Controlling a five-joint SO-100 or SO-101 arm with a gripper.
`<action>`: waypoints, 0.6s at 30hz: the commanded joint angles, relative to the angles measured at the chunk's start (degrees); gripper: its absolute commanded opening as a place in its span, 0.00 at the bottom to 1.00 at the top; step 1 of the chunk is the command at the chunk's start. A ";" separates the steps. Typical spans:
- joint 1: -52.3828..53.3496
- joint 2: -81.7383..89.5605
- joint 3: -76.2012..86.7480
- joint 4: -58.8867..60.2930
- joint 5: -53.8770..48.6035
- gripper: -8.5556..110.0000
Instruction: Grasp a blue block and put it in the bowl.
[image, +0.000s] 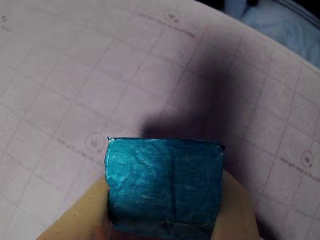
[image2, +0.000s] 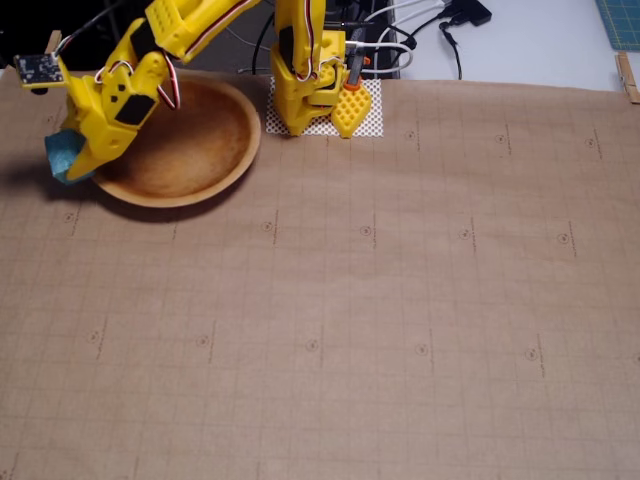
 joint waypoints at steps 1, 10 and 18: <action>0.53 0.79 -3.34 9.76 -1.05 0.05; 1.49 0.79 -7.03 21.09 -1.58 0.05; 1.93 0.97 -7.47 27.42 -5.71 0.05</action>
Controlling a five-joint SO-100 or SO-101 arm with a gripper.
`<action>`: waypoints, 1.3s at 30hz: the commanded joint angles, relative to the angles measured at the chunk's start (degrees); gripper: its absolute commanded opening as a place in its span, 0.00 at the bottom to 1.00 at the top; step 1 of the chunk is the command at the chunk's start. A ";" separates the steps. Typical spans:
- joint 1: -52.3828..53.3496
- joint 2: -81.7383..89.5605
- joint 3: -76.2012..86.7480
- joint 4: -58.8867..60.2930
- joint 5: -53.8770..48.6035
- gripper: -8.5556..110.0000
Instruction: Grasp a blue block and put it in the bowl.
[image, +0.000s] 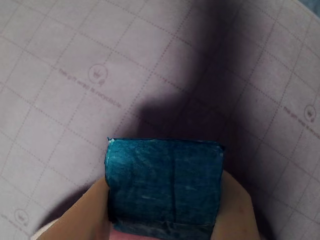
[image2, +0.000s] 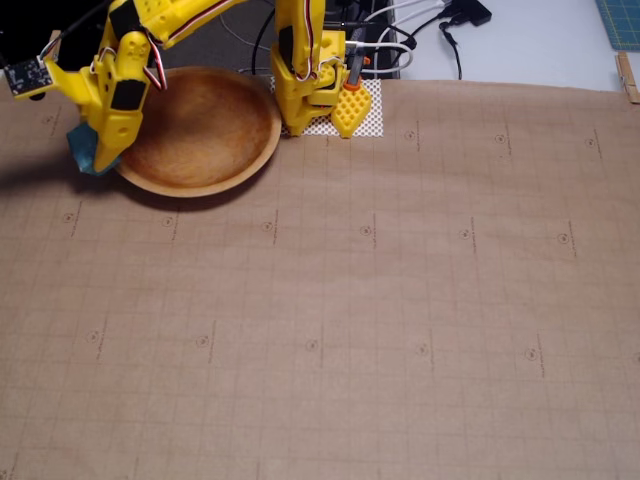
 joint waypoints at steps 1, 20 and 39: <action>1.23 0.26 0.26 5.19 -1.58 0.05; -9.58 6.77 -7.47 5.45 5.45 0.05; -20.74 5.71 -22.06 21.01 10.55 0.05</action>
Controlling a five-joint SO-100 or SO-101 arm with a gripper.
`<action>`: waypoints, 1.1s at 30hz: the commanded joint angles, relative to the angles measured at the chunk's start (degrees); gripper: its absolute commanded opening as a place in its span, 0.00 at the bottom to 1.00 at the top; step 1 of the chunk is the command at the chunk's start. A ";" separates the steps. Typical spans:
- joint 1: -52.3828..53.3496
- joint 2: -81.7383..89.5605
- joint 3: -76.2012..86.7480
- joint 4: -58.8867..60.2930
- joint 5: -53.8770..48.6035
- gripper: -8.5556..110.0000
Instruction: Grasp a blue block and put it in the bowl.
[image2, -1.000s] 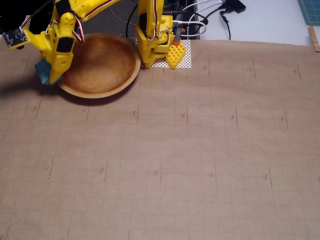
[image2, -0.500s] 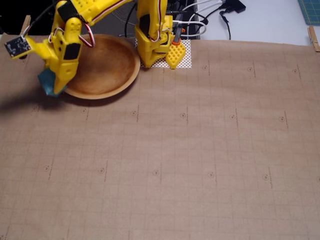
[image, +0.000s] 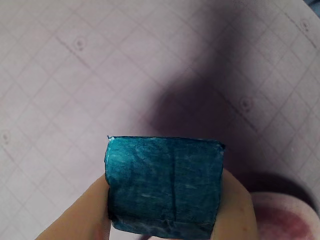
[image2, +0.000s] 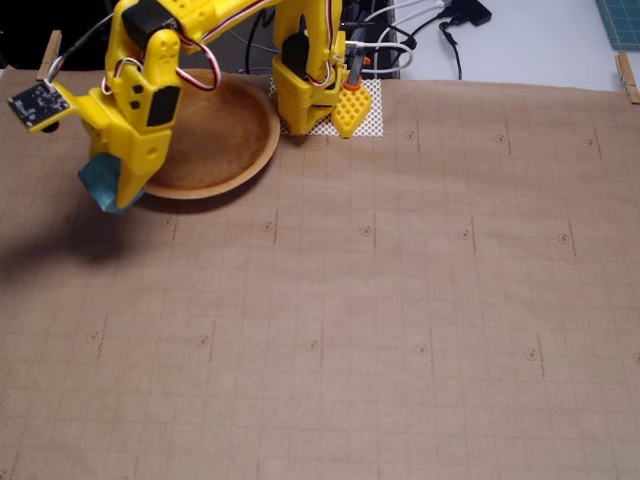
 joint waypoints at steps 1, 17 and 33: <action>1.41 2.29 -3.43 1.67 -0.53 0.05; 20.04 -1.58 -3.52 13.71 -8.61 0.05; 17.05 -17.05 -4.13 13.10 -10.99 0.05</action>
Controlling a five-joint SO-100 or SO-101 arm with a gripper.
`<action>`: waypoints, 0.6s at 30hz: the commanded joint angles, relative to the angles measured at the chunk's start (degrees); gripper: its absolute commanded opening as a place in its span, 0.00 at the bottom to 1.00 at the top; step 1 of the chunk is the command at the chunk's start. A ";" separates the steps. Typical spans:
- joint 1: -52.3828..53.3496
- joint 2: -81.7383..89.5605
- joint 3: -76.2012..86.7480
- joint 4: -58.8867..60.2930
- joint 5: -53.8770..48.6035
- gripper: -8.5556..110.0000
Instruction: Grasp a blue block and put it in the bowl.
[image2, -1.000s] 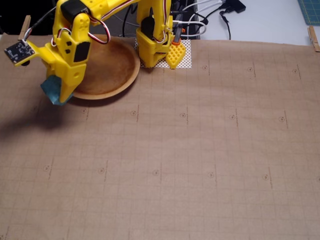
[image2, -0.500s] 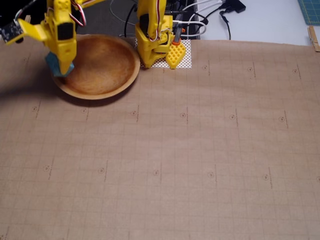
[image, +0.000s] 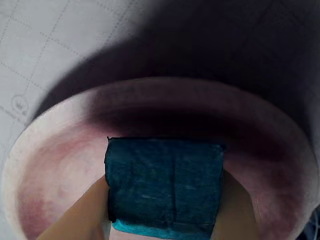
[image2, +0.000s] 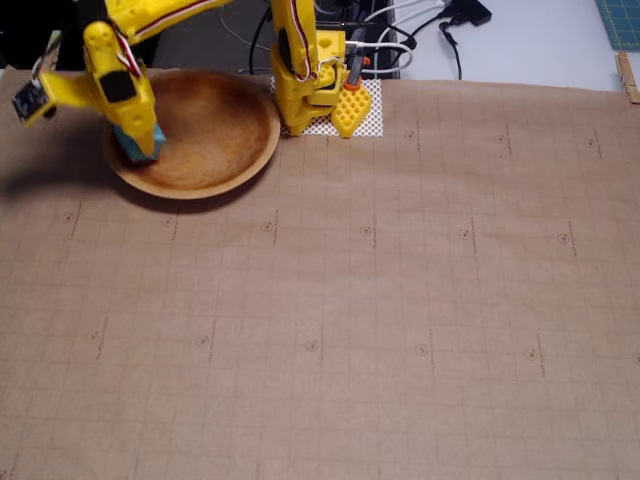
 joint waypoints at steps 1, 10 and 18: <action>-2.20 -1.41 -4.13 -0.62 0.09 0.05; -4.48 -4.13 -4.22 -0.62 0.00 0.06; -4.04 -4.48 -4.31 -0.62 0.09 0.23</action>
